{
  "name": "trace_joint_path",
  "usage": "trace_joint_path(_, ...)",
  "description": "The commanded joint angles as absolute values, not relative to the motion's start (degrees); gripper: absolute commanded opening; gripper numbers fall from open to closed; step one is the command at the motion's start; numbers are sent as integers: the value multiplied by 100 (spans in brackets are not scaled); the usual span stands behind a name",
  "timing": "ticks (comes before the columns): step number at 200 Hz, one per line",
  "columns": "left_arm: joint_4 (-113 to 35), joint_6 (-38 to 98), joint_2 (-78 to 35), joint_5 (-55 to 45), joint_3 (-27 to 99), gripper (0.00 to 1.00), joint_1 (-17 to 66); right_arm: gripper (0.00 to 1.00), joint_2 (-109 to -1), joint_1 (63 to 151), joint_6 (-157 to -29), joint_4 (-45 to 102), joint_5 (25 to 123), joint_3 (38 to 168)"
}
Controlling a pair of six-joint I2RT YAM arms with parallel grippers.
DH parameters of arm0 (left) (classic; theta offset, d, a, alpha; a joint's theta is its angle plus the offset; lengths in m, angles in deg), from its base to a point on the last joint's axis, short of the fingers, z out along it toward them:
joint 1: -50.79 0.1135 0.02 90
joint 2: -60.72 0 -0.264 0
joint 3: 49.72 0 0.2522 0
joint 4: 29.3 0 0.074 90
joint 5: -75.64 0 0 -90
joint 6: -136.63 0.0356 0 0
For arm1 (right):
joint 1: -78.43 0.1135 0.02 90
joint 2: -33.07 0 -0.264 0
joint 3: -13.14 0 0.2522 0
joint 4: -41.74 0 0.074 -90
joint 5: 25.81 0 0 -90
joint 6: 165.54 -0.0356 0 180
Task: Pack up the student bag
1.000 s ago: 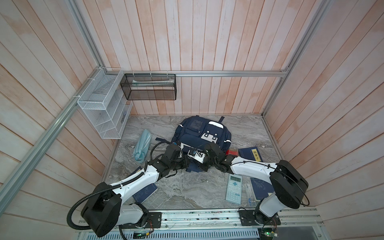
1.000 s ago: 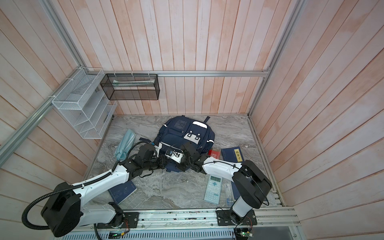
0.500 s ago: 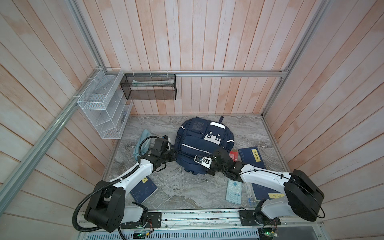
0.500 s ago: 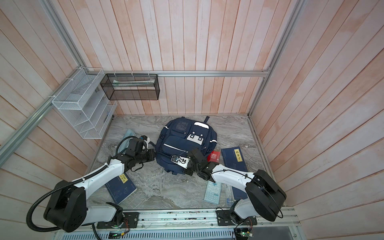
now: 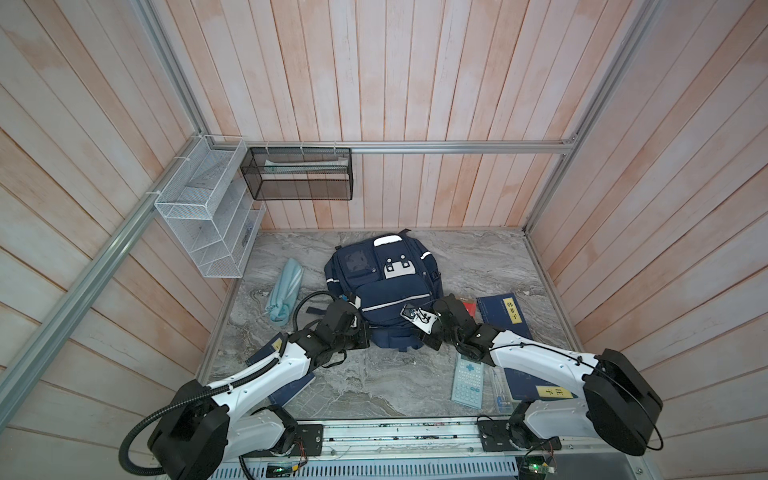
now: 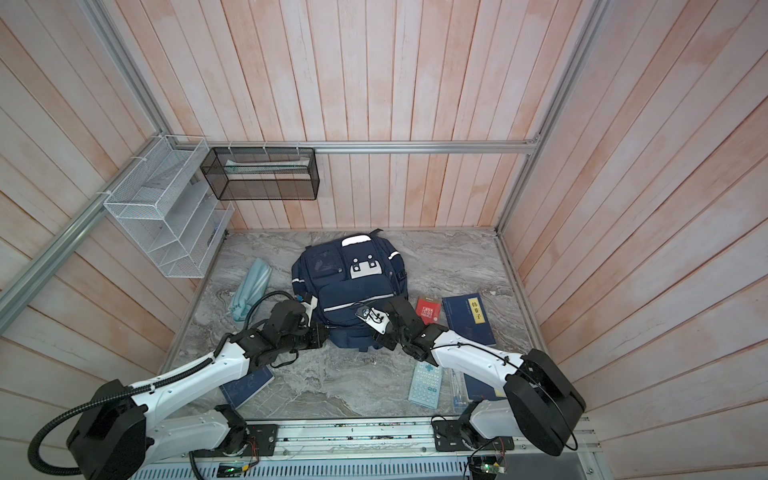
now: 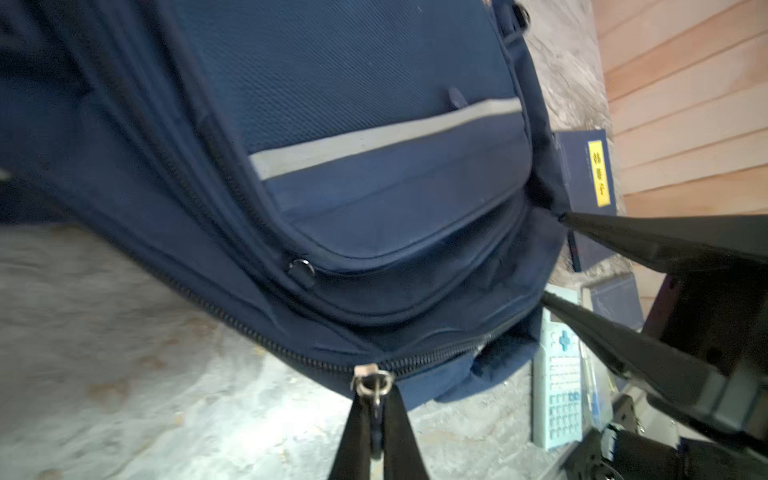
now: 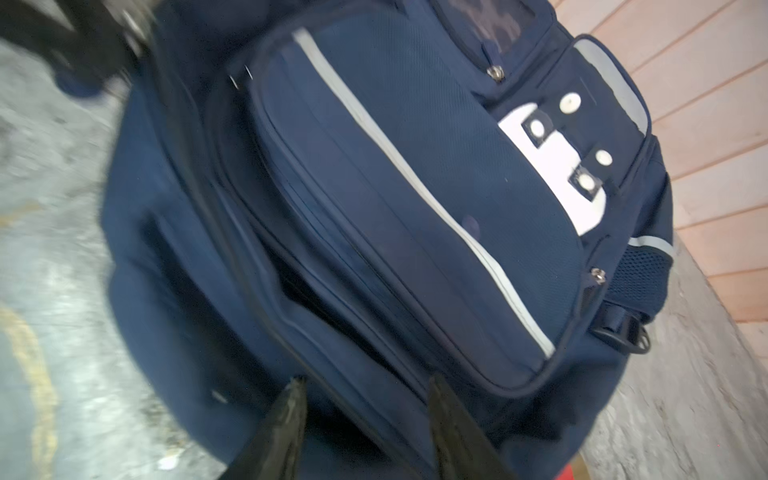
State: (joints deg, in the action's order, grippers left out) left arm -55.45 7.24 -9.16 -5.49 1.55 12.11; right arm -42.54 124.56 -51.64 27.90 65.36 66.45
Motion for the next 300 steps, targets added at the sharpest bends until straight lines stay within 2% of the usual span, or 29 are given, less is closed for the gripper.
trace_joint_path(1, -4827, 406, -1122, -487, 587, 0, 1059, 52, -4096, 12686, -5569, 2669, 7037, 6810)
trace_joint_path(55, -4937, 476, -1202, -425, 751, 0, 971, 51, -5117, 12777, -5832, 3588, 7237, 7216)
trace_joint_path(74, -4764, 326, -1206, -267, 588, 0, 973, 47, -5637, 12848, -5900, 3553, 7272, 7590)
trace_joint_path(87, -4739, 278, -1191, -232, 534, 0, 970, 33, -5866, 12868, -5940, 3323, 7283, 7786)
trace_joint_path(100, -4817, 301, -1115, -351, 486, 0, 994, 11, -5967, 12864, -5906, 3082, 7202, 7845)
trace_joint_path(113, -4876, 362, -1035, -383, 425, 0, 1141, 0, -5912, 12856, -5795, 2967, 7167, 7694)
trace_joint_path(144, -5023, 754, -1080, -293, 296, 0, 1879, 0, -5477, 12853, -5588, 2791, 6974, 7269)
trace_joint_path(170, -5571, 1395, -1364, -1046, 570, 0, 2374, 0, -5239, 12859, -5463, 2541, 6828, 7169)
trace_joint_path(213, -5273, 1876, -1902, -726, 898, 0, 3725, 0, -5009, 12854, -5278, 2298, 6929, 7056)
trace_joint_path(263, -5155, 2143, -2719, -808, 1458, 0, 4010, 0, -4813, 12853, -5161, 2519, 6882, 6743)
trace_joint_path(294, -5171, 2210, -2812, -650, 1560, 0, 4013, 0, -4806, 12854, -5258, 2617, 6967, 6863)
trace_joint_path(300, -5222, 2207, -2792, -629, 1595, 5, 3998, 0, -4796, 12853, -5287, 2669, 7033, 6869)
